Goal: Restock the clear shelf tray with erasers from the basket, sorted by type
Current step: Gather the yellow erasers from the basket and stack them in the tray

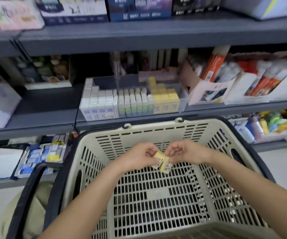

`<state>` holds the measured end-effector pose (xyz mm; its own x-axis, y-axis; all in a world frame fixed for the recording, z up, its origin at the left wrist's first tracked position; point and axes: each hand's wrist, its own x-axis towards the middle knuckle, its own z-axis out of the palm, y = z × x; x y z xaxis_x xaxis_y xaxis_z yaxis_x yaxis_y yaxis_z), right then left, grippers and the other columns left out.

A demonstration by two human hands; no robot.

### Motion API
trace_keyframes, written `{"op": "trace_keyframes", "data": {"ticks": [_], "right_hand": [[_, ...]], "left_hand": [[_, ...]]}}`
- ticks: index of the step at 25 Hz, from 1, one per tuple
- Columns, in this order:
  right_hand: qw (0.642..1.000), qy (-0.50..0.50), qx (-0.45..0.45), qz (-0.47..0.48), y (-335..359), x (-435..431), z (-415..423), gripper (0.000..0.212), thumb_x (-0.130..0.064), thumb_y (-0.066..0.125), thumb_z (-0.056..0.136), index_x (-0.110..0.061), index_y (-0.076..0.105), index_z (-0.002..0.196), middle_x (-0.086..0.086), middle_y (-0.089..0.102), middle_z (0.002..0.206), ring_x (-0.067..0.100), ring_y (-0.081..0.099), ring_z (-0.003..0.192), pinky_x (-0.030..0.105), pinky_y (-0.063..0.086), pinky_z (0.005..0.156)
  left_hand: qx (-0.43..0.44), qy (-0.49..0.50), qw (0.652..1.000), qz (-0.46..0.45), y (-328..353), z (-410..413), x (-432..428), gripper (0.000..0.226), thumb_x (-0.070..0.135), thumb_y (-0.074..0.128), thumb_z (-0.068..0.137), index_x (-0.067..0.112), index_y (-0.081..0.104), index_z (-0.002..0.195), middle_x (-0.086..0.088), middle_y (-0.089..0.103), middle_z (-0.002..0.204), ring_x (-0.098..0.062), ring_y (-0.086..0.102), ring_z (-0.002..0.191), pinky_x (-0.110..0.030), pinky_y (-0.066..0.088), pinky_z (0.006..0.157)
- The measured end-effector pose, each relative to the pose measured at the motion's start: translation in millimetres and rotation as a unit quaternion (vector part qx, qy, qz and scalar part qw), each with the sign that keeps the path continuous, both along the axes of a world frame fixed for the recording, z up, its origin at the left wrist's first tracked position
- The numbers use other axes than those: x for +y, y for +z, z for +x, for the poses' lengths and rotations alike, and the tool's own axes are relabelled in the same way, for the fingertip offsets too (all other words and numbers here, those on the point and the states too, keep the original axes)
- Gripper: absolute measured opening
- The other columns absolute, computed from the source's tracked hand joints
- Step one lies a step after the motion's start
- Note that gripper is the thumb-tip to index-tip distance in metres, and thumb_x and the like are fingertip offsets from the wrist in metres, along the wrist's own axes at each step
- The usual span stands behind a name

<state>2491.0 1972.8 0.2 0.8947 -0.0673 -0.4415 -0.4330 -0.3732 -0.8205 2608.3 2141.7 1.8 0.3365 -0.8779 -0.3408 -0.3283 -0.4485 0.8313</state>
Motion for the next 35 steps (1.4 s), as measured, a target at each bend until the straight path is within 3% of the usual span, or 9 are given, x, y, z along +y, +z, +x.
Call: {"op": "trace_keyframes", "data": {"ticks": [3,7,11,14,16,23,29,32,35], "right_hand": [[0.997,-0.043,-0.059,-0.023,35.5,-8.9,10.2,0.018,-0.002,0.069,0.079,-0.016,0.065,0.090,-0.001,0.066,0.083,-0.004,0.061,0.067,0.011,0.048,0.068],[0.980,-0.099,-0.160,-0.068,83.3,-29.9,37.4,0.016,-0.004,0.070,0.079,-0.012,0.065,0.091,0.007,0.066,0.086,0.008,0.063,0.074,0.014,0.051,0.072],[0.916,-0.210,-0.244,-0.239,106.0,-59.2,85.5,0.015,-0.009,0.070,0.080,-0.012,0.068,0.095,0.004,0.068,0.091,0.014,0.062,0.083,0.021,0.050,0.075],[0.857,-0.219,-0.214,-0.415,109.6,-84.7,125.5,0.020,-0.019,0.060,0.088,-0.019,0.067,0.107,0.005,0.067,0.112,0.021,0.061,0.100,0.022,0.041,0.082],[0.848,-0.192,-0.174,-0.463,103.2,-99.6,146.7,0.022,-0.020,0.054,0.091,-0.020,0.065,0.109,0.008,0.063,0.121,0.030,0.057,0.107,0.028,0.041,0.086],[0.902,-0.081,-0.091,-0.414,69.0,-119.5,183.9,0.024,-0.012,0.049,0.092,-0.023,0.066,0.105,-0.002,0.061,0.122,0.017,0.056,0.109,0.016,0.037,0.086],[0.893,-0.018,-0.060,-0.446,71.2,-112.6,188.2,0.032,-0.011,0.040,0.096,-0.017,0.060,0.121,0.003,0.056,0.131,0.020,0.051,0.118,0.021,0.036,0.094],[0.873,-0.087,-0.111,-0.468,84.2,-89.7,176.4,0.029,-0.019,0.042,0.096,-0.024,0.061,0.117,0.004,0.063,0.121,0.025,0.059,0.107,0.033,0.047,0.091],[0.878,-0.072,-0.239,-0.409,89.2,-42.6,147.1,0.023,-0.032,0.050,0.093,-0.023,0.068,0.106,-0.001,0.070,0.102,0.016,0.065,0.090,0.024,0.048,0.078]], "left_hand": [[-0.018,0.084,0.988,-0.130,33.1,13.3,-9.0,0.021,0.015,0.070,0.081,0.022,0.064,0.100,0.004,0.066,0.096,-0.010,0.063,0.088,-0.019,0.052,0.079],[-0.094,0.232,0.932,-0.261,57.0,44.4,-26.4,0.022,0.018,0.069,0.081,0.037,0.060,0.087,0.017,0.062,0.082,0.010,0.055,0.076,-0.004,0.042,0.070],[-0.144,0.311,0.903,-0.259,40.6,58.5,-28.6,0.019,0.021,0.066,0.084,0.037,0.058,0.092,0.016,0.057,0.080,0.006,0.051,0.075,-0.004,0.039,0.067],[-0.149,0.303,0.901,-0.272,26.1,60.2,-24.7,0.023,0.022,0.067,0.083,0.041,0.058,0.093,0.013,0.057,0.080,0.006,0.051,0.074,-0.006,0.041,0.065],[-0.139,0.298,0.904,-0.273,21.8,62.9,-23.8,0.028,0.021,0.067,0.083,0.046,0.058,0.094,0.011,0.058,0.081,0.003,0.052,0.074,-0.008,0.042,0.064],[-0.106,0.309,0.902,-0.282,18.8,67.4,-26.1,0.028,0.022,0.069,0.081,0.044,0.061,0.095,0.010,0.059,0.079,0.001,0.052,0.070,-0.010,0.043,0.061],[-0.079,0.313,0.906,-0.274,19.2,68.3,-26.7,0.028,0.025,0.069,0.080,0.047,0.060,0.093,0.009,0.060,0.082,-0.003,0.053,0.069,-0.013,0.044,0.063],[-0.068,0.319,0.907,-0.267,19.3,69.1,-26.4,0.025,0.025,0.070,0.080,0.041,0.064,0.099,0.011,0.061,0.082,-0.001,0.053,0.069,-0.014,0.046,0.066],[-0.065,0.323,0.906,-0.266,19.6,69.2,-26.4,0.026,0.024,0.071,0.079,0.035,0.066,0.103,0.012,0.061,0.080,-0.001,0.052,0.067,-0.018,0.048,0.065]]}}
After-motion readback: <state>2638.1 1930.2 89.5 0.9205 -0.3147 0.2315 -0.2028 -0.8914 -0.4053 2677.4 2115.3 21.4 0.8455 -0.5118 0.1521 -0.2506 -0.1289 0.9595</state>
